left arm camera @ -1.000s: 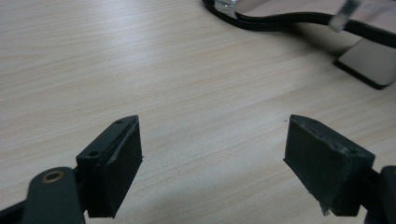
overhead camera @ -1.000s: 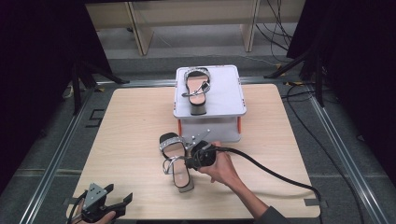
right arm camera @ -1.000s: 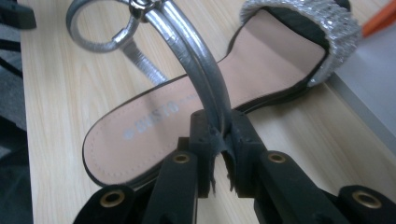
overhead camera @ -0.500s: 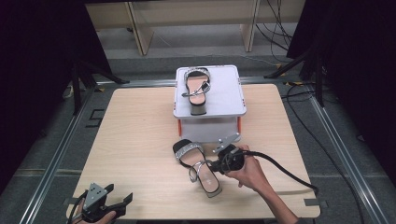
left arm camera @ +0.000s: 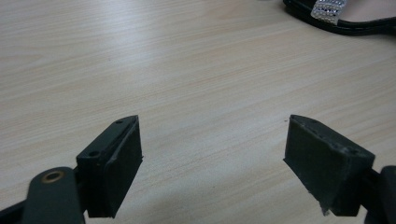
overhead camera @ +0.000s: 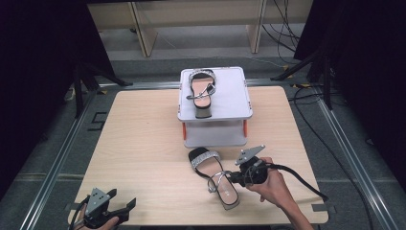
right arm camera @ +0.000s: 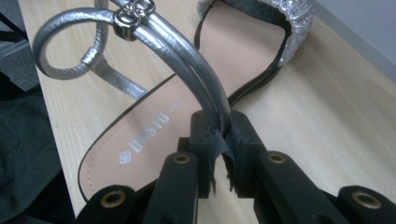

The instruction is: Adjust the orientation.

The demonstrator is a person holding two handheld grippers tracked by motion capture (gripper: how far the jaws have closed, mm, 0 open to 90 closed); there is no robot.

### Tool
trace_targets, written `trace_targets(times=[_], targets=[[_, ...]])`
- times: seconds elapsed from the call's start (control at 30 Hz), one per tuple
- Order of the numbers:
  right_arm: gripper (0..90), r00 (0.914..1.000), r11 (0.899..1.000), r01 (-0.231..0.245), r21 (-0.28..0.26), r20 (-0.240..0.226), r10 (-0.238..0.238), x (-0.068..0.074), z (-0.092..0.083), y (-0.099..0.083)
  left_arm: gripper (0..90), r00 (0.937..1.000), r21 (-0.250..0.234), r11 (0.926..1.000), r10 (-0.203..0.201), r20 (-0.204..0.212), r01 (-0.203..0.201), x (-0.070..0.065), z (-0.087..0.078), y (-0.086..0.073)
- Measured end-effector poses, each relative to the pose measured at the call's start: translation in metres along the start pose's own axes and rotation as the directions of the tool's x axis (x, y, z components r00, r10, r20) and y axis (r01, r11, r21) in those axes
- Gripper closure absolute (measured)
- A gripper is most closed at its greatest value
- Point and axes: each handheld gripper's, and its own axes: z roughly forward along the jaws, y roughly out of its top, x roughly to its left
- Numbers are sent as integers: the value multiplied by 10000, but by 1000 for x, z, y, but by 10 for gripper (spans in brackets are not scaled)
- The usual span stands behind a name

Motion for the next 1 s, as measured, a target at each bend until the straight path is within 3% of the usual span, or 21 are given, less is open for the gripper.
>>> trace_targets(times=[0.07, 0.13, 0.17, 0.3, 0.43, 0.47, 0.53, 0.57, 0.6, 0.67, 0.8, 0.87, 0.9, 1.0], targets=[[814, 9988, 9991, -404, 94, 289, 401, 0, 0, -3, 185, 9999, -79, 9999, -90, 47, 90, 0, 0, 0], [805, 9959, 9955, -900, 294, 158, 896, 4, -2, -3, 185, 9999, -77, 9999, -116, 37, 116, -1, 0, 0], [796, 9998, 9999, -133, 62, 156, 132, -1, 1, -3, 185, 9999, -69, 9999, -98, 40, 98, -1, 0, 0], [776, 9997, 9989, 41, 468, 253, -53, -3, 3, -3, 185, 10000, -4, 10000, -59, 2, 59, -1, 0, 0], [772, 9997, 9977, -210, 642, -90, 217, -4, 6, -1, 185, 9999, 11, 9999, -126, -21, 126, -2, 0, 0], [773, 9991, 9969, -410, 674, -45, 414, -4, 6, -1, 185, 10000, 84, 9999, -61, -53, 61, -1, 0, 0], [776, 9998, 9970, -191, 752, 57, 187, -6, 6, 0, 185, 9999, 31, 9999, -110, -26, 110, -1, 0, 0], [777, 9993, 9955, -367, 878, 110, 359, -5, 5, 0, 185, 9999, -30, 9999, -144, -1, 144, -1, 1, 0], [783, 9998, 9972, -116, 745, -165, 129, -5, 6, 2, 185, 9999, -29, 9999, -150, 12, 150, -1, 1, 0], [788, 9995, 9941, 303, 1039, -57, -298, -4, 7, 7, 185, 9999, -7, 9999, -103, 25, 103, -1, 1, 0], [795, 9979, 9854, 643, 1579, -131, -630, -4, 8, 16, 185, 9999, 32, 9999, -123, -17, 123, -2, 0, 0], [798, 9984, 9836, 550, 1719, -240, -517, -5, 8, 17, 185, 10000, 81, 10000, -54, 4, 54, -1, 0, 0], [799, 9993, 9817, 272, 1883, -308, -218, -5, 8, 18, 185, 10000, 89, 9999, -99, -9, 99, -2, 0, 0], [819, 9981, 9810, 219, 1927, -611, -103, -9, 8, 19, 185, 10000, 36, 10000, -73, -33, 73, -1, 0, 0]])
